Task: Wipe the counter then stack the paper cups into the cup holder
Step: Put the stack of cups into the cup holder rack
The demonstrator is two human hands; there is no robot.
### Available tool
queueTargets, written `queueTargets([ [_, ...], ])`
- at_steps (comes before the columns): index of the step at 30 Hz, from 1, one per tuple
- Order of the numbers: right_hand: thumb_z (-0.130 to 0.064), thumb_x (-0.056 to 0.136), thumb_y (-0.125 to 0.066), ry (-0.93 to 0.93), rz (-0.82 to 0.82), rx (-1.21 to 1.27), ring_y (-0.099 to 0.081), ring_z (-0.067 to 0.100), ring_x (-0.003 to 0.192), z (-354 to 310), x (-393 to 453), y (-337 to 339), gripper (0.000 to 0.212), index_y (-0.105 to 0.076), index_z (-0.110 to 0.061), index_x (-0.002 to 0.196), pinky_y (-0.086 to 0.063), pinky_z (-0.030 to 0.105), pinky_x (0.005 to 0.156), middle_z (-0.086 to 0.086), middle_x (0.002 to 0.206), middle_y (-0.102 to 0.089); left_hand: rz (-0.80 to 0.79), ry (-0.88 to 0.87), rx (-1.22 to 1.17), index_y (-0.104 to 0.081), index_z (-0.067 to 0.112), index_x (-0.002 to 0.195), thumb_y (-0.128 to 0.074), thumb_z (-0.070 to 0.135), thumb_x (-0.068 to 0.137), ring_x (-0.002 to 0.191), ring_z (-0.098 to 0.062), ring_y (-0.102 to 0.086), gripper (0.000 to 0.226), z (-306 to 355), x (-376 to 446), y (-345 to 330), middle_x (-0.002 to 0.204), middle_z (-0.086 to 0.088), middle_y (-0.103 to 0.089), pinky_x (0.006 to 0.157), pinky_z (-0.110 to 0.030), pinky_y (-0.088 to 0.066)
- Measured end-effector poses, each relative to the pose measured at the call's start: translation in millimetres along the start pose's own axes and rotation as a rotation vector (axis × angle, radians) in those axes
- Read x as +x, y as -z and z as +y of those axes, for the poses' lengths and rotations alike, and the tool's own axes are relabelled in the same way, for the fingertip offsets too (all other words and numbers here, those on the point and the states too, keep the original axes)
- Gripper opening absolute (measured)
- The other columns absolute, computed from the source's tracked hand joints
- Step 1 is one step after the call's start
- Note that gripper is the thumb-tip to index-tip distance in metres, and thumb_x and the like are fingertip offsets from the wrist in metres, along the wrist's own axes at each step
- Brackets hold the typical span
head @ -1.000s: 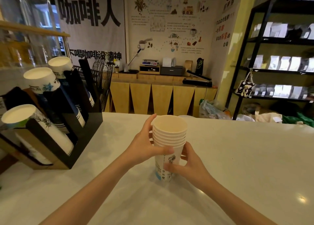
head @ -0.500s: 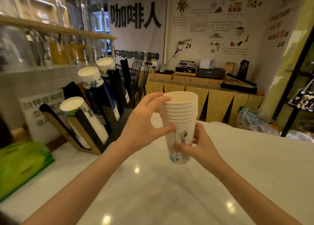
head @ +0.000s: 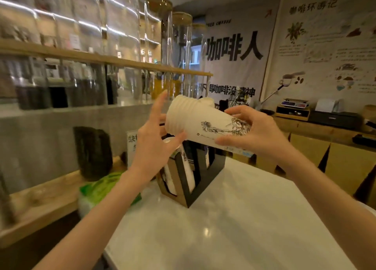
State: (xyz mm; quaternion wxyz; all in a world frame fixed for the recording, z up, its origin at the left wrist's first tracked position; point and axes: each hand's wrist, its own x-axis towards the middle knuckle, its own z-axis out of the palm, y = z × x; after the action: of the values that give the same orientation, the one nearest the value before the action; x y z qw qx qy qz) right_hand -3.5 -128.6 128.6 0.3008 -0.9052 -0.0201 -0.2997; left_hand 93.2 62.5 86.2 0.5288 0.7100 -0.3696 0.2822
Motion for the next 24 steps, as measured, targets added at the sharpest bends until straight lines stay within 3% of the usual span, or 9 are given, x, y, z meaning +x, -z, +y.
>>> queueTargets([
  [2, -0.040, 0.061, -0.078, 0.035, -0.093, -0.087, -0.057, 0.000, 0.085, -14, 22, -3, 0.064, -0.048, -0.032, 0.116, -0.050, 0.015, 0.063, -0.014, 0.097, -0.057, -0.006, 0.014, 0.021, -0.024, 0.041, 0.135, -0.070, 0.024, 0.075, 0.095, -0.009, -0.059, 0.078, -17, 6, 7, 0.111, 0.006, -0.055, 0.074, -0.011, -0.048],
  [5, -0.029, 0.065, -0.078, 0.076, -0.202, -0.120, -0.057, 0.005, 0.090, -29, 45, -4, 0.070, -0.041, -0.031, 0.125, -0.053, 0.020, 0.071, -0.008, 0.112, -0.053, -0.032, 0.102, -0.020, -0.032, 0.038, 0.135, -0.067, 0.027, 0.077, 0.108, -0.016, -0.054, 0.069, -45, 13, 15, 0.119, 0.005, -0.046, 0.087, -0.028, -0.051],
  [8, -0.023, 0.064, -0.078, 0.111, -0.128, 0.020, -0.061, 0.008, 0.093, -38, 57, -10, 0.074, -0.039, -0.029, 0.127, -0.059, 0.023, 0.071, -0.011, 0.113, -0.053, -0.081, 0.214, -0.221, -0.035, 0.042, 0.132, -0.067, 0.026, 0.076, 0.109, -0.023, -0.058, 0.066, -63, 17, 20, 0.126, 0.002, -0.050, 0.090, -0.048, -0.052],
  [10, -0.023, 0.064, -0.079, 0.107, 0.023, 0.131, -0.057, 0.002, 0.091, -43, 63, -19, 0.074, -0.039, -0.028, 0.126, -0.056, 0.014, 0.068, -0.019, 0.105, -0.049, -0.134, 0.250, -0.304, -0.036, 0.036, 0.134, -0.068, 0.025, 0.076, 0.111, -0.019, -0.057, 0.068, -69, 20, 20, 0.127, 0.001, -0.053, 0.086, -0.049, -0.054],
  [12, -0.025, 0.064, -0.079, 0.101, 0.172, 0.194, -0.055, 0.003, 0.096, -47, 70, -31, 0.073, -0.039, -0.027, 0.125, -0.055, 0.017, 0.072, -0.020, 0.102, -0.048, -0.169, 0.264, -0.285, -0.035, 0.034, 0.135, -0.070, 0.029, 0.073, 0.111, -0.016, -0.056, 0.071, -73, 23, 17, 0.124, 0.003, -0.055, 0.086, -0.043, -0.055],
  [14, -0.028, 0.063, -0.080, 0.104, 0.250, 0.226, -0.057, 0.009, 0.100, -52, 77, -41, 0.074, -0.039, -0.025, 0.125, -0.054, 0.026, 0.081, -0.018, 0.102, -0.050, -0.176, 0.256, -0.223, -0.033, 0.033, 0.135, -0.073, 0.034, 0.069, 0.105, -0.011, -0.057, 0.077, -75, 23, 15, 0.122, 0.005, -0.058, 0.081, -0.025, -0.052],
  [16, -0.031, 0.062, -0.080, 0.112, 0.290, 0.230, -0.059, 0.011, 0.099, -57, 83, -50, 0.075, -0.040, -0.024, 0.125, -0.055, 0.029, 0.083, -0.012, 0.105, -0.053, -0.180, 0.226, -0.130, -0.031, 0.033, 0.135, -0.076, 0.039, 0.064, 0.100, -0.008, -0.059, 0.084, -75, 22, 17, 0.116, 0.009, -0.060, 0.076, -0.015, -0.047],
  [19, -0.035, 0.063, -0.079, 0.127, 0.325, 0.212, -0.061, 0.005, 0.092, -66, 90, -55, 0.073, -0.040, -0.023, 0.124, -0.057, 0.026, 0.078, -0.012, 0.103, -0.055, -0.204, 0.171, 0.050, -0.029, 0.030, 0.133, -0.073, 0.051, 0.061, 0.099, -0.012, -0.059, 0.087, -71, 19, 18, 0.111, 0.007, -0.061, 0.078, -0.023, -0.044],
  [24, -0.036, 0.063, -0.079, 0.143, 0.316, 0.127, -0.059, 0.003, 0.088, -77, 94, -62, 0.067, -0.049, -0.018, 0.119, -0.056, 0.019, 0.073, -0.006, 0.110, -0.057, -0.211, 0.158, 0.337, -0.030, 0.022, 0.132, -0.064, 0.061, 0.064, 0.116, -0.023, -0.048, 0.086, -67, 19, 20, 0.126, -0.005, -0.055, 0.088, -0.034, -0.039],
])
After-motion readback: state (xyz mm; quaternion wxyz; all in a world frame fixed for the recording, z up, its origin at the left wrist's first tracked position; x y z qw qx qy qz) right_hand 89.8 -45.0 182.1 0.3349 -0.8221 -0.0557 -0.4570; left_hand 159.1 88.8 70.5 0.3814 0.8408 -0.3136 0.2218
